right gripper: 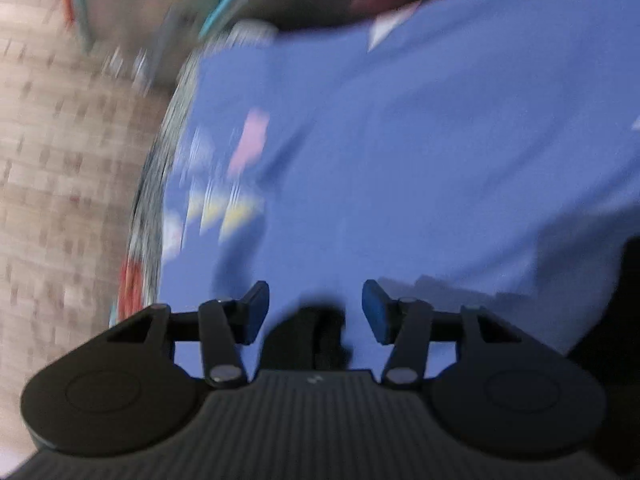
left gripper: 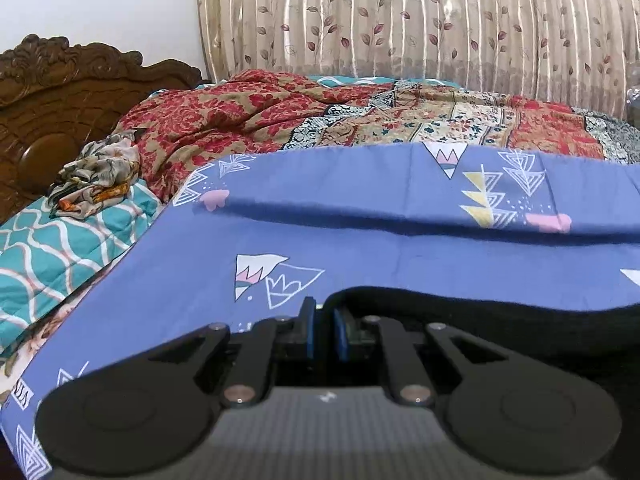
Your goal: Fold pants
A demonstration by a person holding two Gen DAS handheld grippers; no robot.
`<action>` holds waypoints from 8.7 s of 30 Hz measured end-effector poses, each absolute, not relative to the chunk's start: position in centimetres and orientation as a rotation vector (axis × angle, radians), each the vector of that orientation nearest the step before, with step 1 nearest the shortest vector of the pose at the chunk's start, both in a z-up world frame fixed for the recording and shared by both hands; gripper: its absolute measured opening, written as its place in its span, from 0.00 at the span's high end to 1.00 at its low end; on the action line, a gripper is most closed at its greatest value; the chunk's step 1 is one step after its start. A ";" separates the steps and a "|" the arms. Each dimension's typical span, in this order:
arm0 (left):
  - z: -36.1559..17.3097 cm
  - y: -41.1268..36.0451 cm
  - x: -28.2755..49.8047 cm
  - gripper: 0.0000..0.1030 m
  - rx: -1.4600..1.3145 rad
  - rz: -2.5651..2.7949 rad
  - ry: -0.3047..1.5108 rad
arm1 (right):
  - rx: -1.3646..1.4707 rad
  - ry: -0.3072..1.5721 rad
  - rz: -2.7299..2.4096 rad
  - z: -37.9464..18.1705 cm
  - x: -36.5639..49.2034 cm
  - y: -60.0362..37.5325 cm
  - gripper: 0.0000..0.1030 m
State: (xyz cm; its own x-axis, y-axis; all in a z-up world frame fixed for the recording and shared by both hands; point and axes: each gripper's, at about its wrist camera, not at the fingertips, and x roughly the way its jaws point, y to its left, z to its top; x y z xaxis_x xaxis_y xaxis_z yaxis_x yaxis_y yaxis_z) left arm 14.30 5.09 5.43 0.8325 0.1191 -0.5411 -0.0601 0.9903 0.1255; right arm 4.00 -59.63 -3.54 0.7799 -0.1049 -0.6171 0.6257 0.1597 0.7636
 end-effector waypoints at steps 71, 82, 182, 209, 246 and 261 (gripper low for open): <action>6.3 5.3 13.6 0.90 0.057 0.092 0.579 | 0.904 0.291 -0.422 6.7 13.0 -56.2 0.94; 4.7 6.4 8.2 0.90 0.069 0.026 0.680 | 1.137 0.507 -0.561 -0.4 -2.0 -57.2 0.94; 5.9 8.3 9.7 0.47 -0.021 0.074 0.812 | 0.527 0.646 -0.637 -3.0 -9.9 -58.3 0.78; -0.4 2.7 6.5 0.47 0.040 -0.188 0.896 | 0.552 0.722 0.090 1.7 1.3 -33.7 0.53; -0.1 7.0 3.4 0.45 -0.107 -0.272 0.830 | 0.132 0.899 0.174 -0.6 13.2 -21.3 0.58; -0.2 11.5 8.1 0.45 -0.187 -0.129 0.848 | 0.172 0.848 0.130 -0.2 10.0 -22.0 0.59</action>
